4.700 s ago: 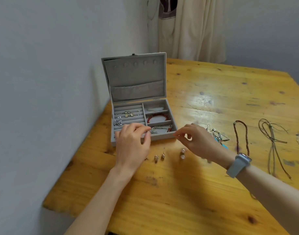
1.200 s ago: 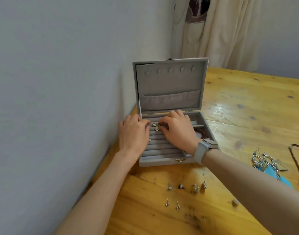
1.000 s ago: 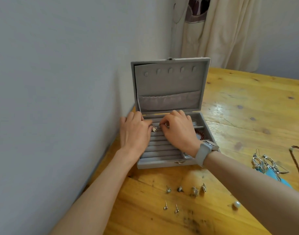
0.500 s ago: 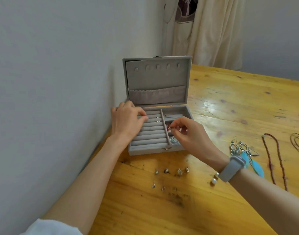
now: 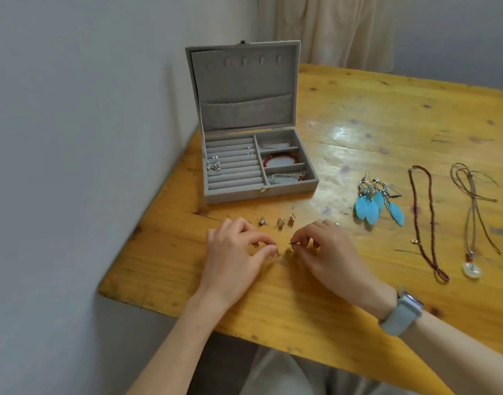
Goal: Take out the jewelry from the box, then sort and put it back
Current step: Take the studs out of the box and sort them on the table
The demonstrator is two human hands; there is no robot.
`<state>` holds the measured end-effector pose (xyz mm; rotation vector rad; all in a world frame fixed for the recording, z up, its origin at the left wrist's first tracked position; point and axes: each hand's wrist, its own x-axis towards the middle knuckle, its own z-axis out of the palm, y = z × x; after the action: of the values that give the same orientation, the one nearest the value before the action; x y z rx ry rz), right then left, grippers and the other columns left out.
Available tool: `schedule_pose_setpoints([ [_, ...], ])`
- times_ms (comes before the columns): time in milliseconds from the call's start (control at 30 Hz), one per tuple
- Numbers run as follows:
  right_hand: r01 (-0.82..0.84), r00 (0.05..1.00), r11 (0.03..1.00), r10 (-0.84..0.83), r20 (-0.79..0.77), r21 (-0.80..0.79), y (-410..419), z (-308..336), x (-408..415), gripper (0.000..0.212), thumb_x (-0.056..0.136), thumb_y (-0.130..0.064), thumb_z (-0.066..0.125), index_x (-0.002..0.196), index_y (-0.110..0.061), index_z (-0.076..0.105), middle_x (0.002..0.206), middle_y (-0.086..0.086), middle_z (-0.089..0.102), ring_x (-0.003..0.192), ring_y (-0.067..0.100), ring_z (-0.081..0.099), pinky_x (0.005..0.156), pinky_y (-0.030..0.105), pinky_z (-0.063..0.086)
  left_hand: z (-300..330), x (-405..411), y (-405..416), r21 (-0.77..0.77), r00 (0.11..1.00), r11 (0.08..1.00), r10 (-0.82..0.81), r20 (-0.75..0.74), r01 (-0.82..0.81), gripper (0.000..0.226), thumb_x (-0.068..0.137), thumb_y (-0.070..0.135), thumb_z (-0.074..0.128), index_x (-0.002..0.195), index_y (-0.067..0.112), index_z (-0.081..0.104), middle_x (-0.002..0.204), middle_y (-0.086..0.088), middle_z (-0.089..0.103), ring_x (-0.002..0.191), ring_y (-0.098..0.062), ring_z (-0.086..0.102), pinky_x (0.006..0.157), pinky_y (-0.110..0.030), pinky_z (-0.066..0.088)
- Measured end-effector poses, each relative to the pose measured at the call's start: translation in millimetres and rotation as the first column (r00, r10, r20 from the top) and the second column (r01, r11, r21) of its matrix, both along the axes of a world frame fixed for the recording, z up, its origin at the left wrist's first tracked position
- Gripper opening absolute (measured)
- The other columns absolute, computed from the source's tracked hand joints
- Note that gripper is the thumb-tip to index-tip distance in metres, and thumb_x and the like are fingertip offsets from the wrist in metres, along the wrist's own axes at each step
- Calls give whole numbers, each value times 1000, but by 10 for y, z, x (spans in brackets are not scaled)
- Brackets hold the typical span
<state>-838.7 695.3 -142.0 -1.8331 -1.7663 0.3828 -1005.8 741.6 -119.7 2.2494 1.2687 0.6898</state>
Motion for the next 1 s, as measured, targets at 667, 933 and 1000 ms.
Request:
schedule_pose_setpoints([
  [667, -19, 1000, 996, 20, -10, 92, 320, 273, 164, 15, 87, -10, 55, 99, -13, 64, 82, -10, 55, 68, 1, 43, 65, 18, 36, 22, 91, 458, 168, 993, 980, 114, -39, -106, 22, 84, 25, 62, 105, 22, 67, 94, 10, 49, 97, -9, 45, 86, -26, 25],
  [933, -39, 997, 991, 30, 75, 126, 1426, 406, 120, 24, 93, -13, 46, 108, -13, 63, 104, 4, 61, 91, 16, 50, 77, 27, 42, 178, 26, 1322, 238, 922, 933, 321, -216, -269, 26, 93, 24, 47, 114, 19, 62, 117, -4, 54, 111, -20, 42, 89, -32, 30],
  [1000, -36, 995, 994, 25, 100, 102, 1636, 388, 85, 27, 94, -16, 43, 114, -14, 61, 109, 6, 60, 103, 22, 49, 84, 31, 43, 155, 23, 1420, 247, 912, 934, 320, -256, -259, 28, 93, 23, 46, 116, 18, 61, 119, -4, 53, 112, -20, 41, 90, -32, 30],
])
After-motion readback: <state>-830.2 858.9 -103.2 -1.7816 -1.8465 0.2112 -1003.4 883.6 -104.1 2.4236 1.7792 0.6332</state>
